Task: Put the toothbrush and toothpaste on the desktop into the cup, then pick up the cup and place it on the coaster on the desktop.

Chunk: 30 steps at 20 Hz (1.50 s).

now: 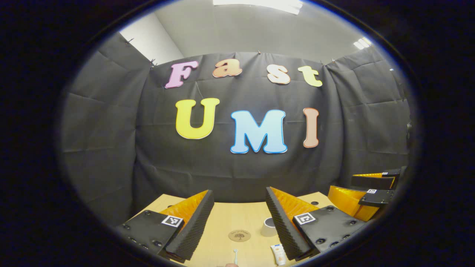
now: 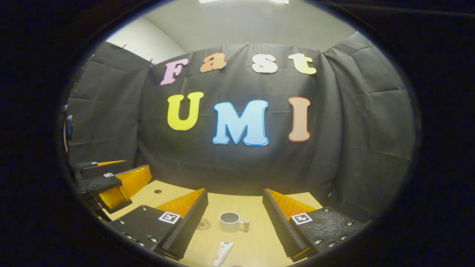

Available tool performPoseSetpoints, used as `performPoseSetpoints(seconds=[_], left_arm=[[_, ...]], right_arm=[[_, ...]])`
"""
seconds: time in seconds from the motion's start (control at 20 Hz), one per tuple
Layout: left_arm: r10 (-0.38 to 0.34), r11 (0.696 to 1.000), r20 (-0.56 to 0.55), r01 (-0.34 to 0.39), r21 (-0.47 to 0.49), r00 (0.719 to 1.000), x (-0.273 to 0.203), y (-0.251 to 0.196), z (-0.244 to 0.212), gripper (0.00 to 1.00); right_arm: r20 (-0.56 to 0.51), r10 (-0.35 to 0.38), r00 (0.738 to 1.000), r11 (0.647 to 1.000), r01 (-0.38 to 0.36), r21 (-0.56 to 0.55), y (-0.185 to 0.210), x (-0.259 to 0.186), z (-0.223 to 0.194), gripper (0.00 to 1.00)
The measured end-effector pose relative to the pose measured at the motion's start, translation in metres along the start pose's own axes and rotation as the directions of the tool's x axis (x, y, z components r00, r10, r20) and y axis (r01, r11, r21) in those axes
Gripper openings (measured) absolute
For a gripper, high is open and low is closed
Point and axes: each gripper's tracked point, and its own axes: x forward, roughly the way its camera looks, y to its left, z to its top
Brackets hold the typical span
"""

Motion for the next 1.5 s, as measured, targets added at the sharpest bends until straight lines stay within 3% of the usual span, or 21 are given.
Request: performPoseSetpoints(seconds=[0.55, 0.65, 0.7, 0.9, 1.0, 1.05, 1.15, 1.5], left_arm=[[-0.014, 1.000, -0.057, 0.014, 0.008, 0.998, 0.007, -0.009, -0.021, 0.93], [-0.013, 1.000, -0.098, 0.015, 0.011, 0.995, 0.013, -0.012, -0.037, 0.93], [-0.012, 1.000, -0.118, 0.013, 0.008, 0.993, 0.013, -0.012, -0.044, 0.93], [-0.013, 1.000, -0.233, 0.013, -0.004, 0.972, 0.021, -0.008, -0.083, 0.93], [-0.010, 1.000, -0.295, 0.008, -0.010, 0.955, 0.023, -0.005, -0.106, 0.93], [-0.008, 1.000, -0.327, 0.003, -0.015, 0.945, 0.023, -0.004, -0.117, 0.93], [-0.012, 1.000, -0.397, 0.001, -0.028, 0.918, 0.021, -0.002, -0.144, 0.95], [-0.031, 0.998, -0.624, -0.005, -0.056, 0.781, 0.010, 0.001, -0.231, 0.95]], right_arm=[[-0.050, -0.024, 0.998, 0.999, 0.026, 0.033, -0.004, 0.002, -0.016, 0.93], [-0.098, -0.022, 0.995, 0.999, 0.026, 0.044, -0.007, 0.004, -0.031, 0.96], [-0.132, -0.013, 0.991, 0.999, 0.020, 0.050, -0.006, 0.007, -0.040, 0.93], [-0.286, 0.028, 0.958, 0.997, -0.004, 0.083, 0.002, 0.015, -0.079, 0.93], [-0.338, 0.038, 0.940, 0.995, -0.006, 0.097, 0.003, 0.019, -0.094, 0.97], [-0.364, 0.038, 0.931, 0.995, -0.002, 0.099, 0.003, 0.020, -0.100, 0.93], [-0.415, 0.037, 0.909, 0.995, 0.004, 0.096, 0.002, 0.023, -0.117, 0.93], [-0.595, 0.075, 0.800, 0.992, 0.000, 0.126, 0.012, 0.026, -0.175, 0.93]])
